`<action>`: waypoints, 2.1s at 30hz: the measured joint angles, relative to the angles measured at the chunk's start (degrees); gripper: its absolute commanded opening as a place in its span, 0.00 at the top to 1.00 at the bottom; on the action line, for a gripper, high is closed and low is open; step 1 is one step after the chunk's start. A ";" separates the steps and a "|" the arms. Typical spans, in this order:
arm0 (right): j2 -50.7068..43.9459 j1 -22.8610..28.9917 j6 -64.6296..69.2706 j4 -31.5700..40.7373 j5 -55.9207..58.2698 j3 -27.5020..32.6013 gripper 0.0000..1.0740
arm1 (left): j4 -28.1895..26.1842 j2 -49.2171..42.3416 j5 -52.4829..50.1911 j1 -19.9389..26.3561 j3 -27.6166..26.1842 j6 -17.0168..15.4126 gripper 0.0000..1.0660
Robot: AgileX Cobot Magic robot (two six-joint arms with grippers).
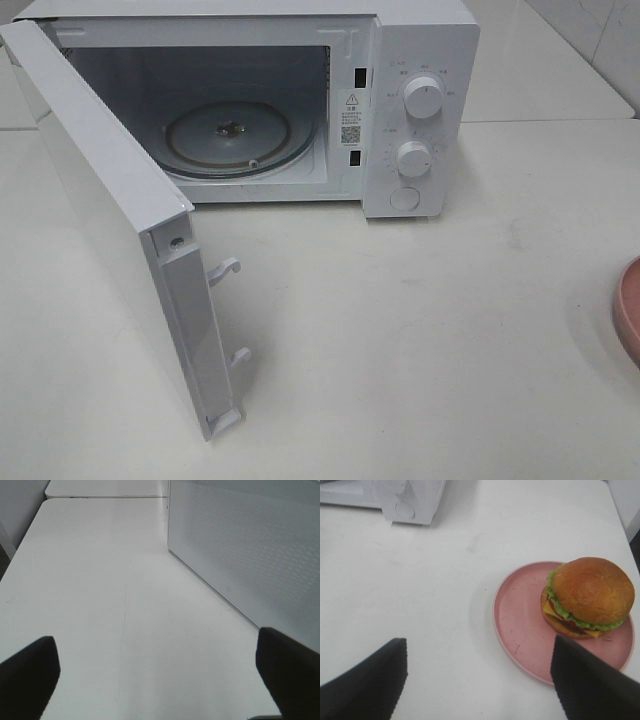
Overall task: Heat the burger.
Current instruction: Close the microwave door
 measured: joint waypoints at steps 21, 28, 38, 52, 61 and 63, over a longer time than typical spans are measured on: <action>-3.72 -3.44 -0.17 1.03 -1.09 0.69 0.29 | 0.00 0.00 0.00 0.00 0.00 0.00 0.06; -3.72 -3.44 -0.17 1.03 -1.09 0.69 0.29 | 0.00 0.00 0.00 0.00 0.00 0.00 0.06; -3.72 -3.44 -0.17 1.03 -1.09 0.69 0.29 | 0.00 0.00 0.00 0.00 0.00 0.00 0.06; -3.72 -3.44 -0.17 1.03 -1.09 0.69 0.29 | 0.00 0.00 0.00 0.00 0.00 0.00 0.06; -3.72 -3.44 -0.17 1.03 -1.09 0.69 0.29 | 0.00 0.00 0.00 0.00 0.00 0.00 0.06; -3.72 -3.44 -0.17 1.03 -1.09 0.69 0.29 | 0.00 0.00 -0.17 0.00 0.00 0.00 0.06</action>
